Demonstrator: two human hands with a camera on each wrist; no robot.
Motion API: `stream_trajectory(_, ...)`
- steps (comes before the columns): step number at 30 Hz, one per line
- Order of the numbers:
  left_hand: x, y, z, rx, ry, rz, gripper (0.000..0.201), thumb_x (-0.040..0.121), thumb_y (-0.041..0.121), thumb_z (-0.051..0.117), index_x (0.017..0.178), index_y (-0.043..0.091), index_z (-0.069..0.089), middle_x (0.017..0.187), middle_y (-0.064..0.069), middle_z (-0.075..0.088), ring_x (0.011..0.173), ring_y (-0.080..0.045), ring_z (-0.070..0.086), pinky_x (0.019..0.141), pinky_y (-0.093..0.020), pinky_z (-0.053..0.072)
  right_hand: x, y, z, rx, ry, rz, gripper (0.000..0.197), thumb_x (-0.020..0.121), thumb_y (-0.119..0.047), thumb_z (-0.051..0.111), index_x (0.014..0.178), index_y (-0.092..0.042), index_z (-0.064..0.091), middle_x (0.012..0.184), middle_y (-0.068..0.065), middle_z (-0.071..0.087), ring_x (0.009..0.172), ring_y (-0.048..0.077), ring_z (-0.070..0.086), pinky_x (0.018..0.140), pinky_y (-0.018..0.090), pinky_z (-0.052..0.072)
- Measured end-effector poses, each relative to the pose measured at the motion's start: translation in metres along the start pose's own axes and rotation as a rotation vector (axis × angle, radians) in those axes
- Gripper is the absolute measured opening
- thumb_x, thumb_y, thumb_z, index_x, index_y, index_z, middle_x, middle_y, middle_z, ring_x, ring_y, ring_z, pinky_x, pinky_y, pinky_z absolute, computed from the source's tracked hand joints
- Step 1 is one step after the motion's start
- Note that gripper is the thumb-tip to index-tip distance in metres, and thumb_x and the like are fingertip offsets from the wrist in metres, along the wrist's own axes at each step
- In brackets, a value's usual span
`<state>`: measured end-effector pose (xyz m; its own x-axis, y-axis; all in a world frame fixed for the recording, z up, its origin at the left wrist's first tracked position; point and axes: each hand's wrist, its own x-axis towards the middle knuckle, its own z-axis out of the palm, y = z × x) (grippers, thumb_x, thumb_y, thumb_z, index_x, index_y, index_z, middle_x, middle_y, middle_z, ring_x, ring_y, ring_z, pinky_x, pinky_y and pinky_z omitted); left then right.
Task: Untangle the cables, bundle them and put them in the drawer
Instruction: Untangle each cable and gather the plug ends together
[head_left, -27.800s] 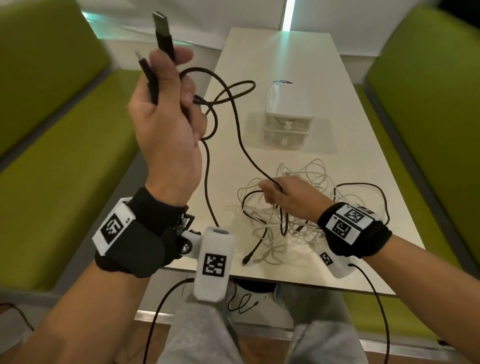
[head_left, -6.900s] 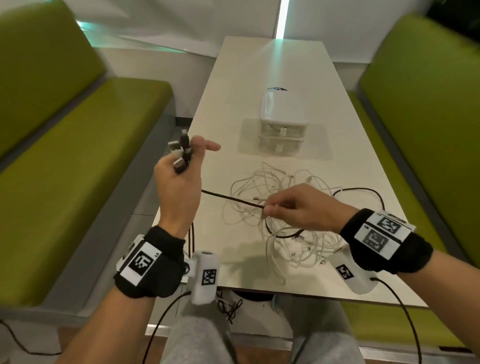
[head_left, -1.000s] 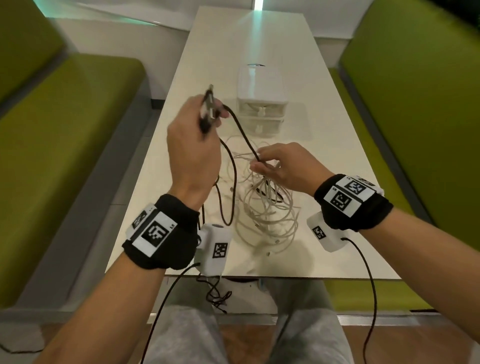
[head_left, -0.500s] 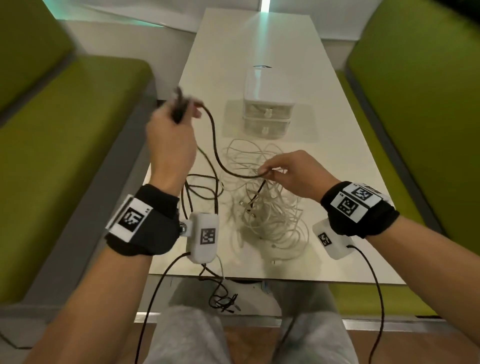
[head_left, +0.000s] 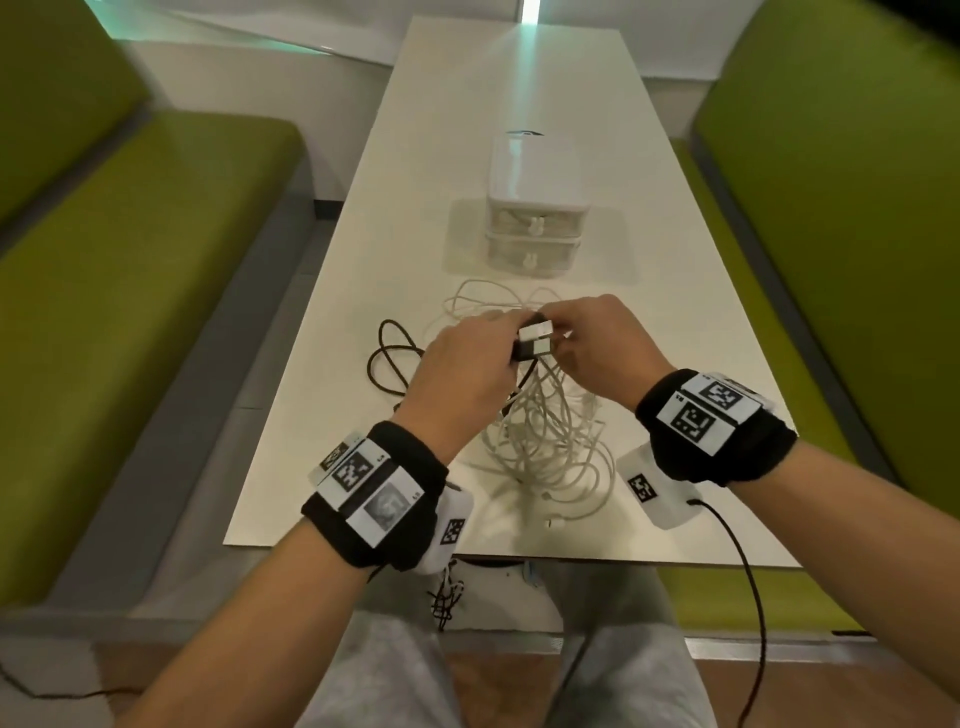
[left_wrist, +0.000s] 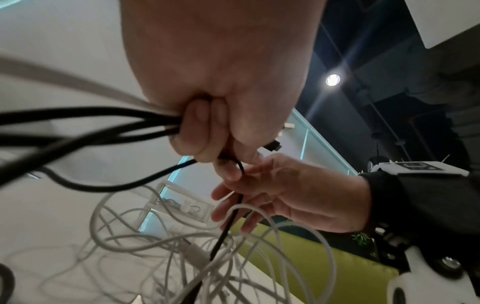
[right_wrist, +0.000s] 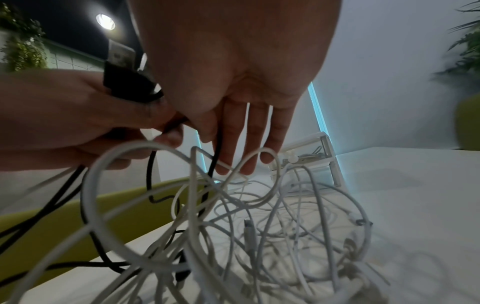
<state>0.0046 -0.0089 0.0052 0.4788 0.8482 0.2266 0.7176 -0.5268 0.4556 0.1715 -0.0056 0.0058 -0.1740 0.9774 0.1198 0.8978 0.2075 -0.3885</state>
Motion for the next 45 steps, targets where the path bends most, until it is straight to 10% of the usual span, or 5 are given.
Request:
stream_trajectory(12, -0.004, -0.006, -0.051, -0.482, 0.477, -0.148, 0.02, 0.094, 0.007, 0.048, 0.086, 0.019, 0.062, 0.066, 0.016, 0.053, 0.059, -0.005, 0.048, 0.058, -0.02, 0.037, -0.002, -0.002, 0.01, 0.203, 0.061, -0.076, 0.019, 0.092, -0.039, 0.062, 0.095, -0.023, 0.072, 0.094, -0.009, 0.071, 0.083, 0.008, 0.059, 0.08, 0.035, 0.051)
stream_trajectory(18, -0.019, -0.012, -0.074, -0.437, 0.256, -0.199, 0.024, 0.1, 0.017, 0.047, 0.09, 0.022, 0.068, 0.068, 0.008, 0.058, 0.052, -0.002, 0.043, 0.051, -0.014, 0.033, -0.007, -0.03, -0.01, 0.264, 0.042, -0.114, 0.022, 0.096, -0.032, 0.058, 0.106, -0.019, 0.072, 0.083, -0.008, 0.075, 0.067, -0.007, 0.059, 0.073, 0.021, 0.05)
stream_trajectory(28, -0.049, -0.028, -0.09, -0.617, 0.26, -0.379, 0.028, 0.102, 0.031, 0.045, 0.108, 0.021, 0.07, 0.102, 0.008, 0.073, 0.078, -0.037, 0.046, 0.079, -0.062, 0.046, -0.012, -0.092, 0.036, 0.009, -0.45, -0.082, 0.066, 0.094, -0.017, 0.05, 0.152, -0.032, 0.023, 0.069, -0.004, 0.051, 0.071, 0.018, 0.056, 0.068, 0.031, 0.047)
stream_trajectory(33, -0.053, -0.03, -0.089, -0.767, 0.259, -0.328, 0.03, 0.104, 0.027, 0.042, 0.101, 0.016, 0.07, 0.1, 0.0, 0.073, 0.037, -0.003, 0.032, 0.041, -0.012, 0.028, 0.0, -0.119, 0.07, -0.057, -0.609, -0.096, 0.053, 0.098, -0.032, 0.054, 0.143, -0.017, 0.032, 0.083, 0.001, 0.062, 0.091, 0.021, 0.064, 0.069, 0.031, 0.048)
stream_trajectory(45, -0.06, -0.026, -0.092, -0.679, 0.174, -0.318, 0.033, 0.103, 0.029, 0.043, 0.095, 0.013, 0.071, 0.086, -0.002, 0.069, 0.038, -0.004, 0.032, 0.041, -0.01, 0.027, -0.013, -0.115, 0.059, -0.011, -0.65, -0.048, 0.029, 0.096, -0.042, 0.053, 0.101, -0.016, 0.067, 0.07, -0.001, 0.071, 0.068, 0.016, 0.07, 0.067, 0.029, 0.057)
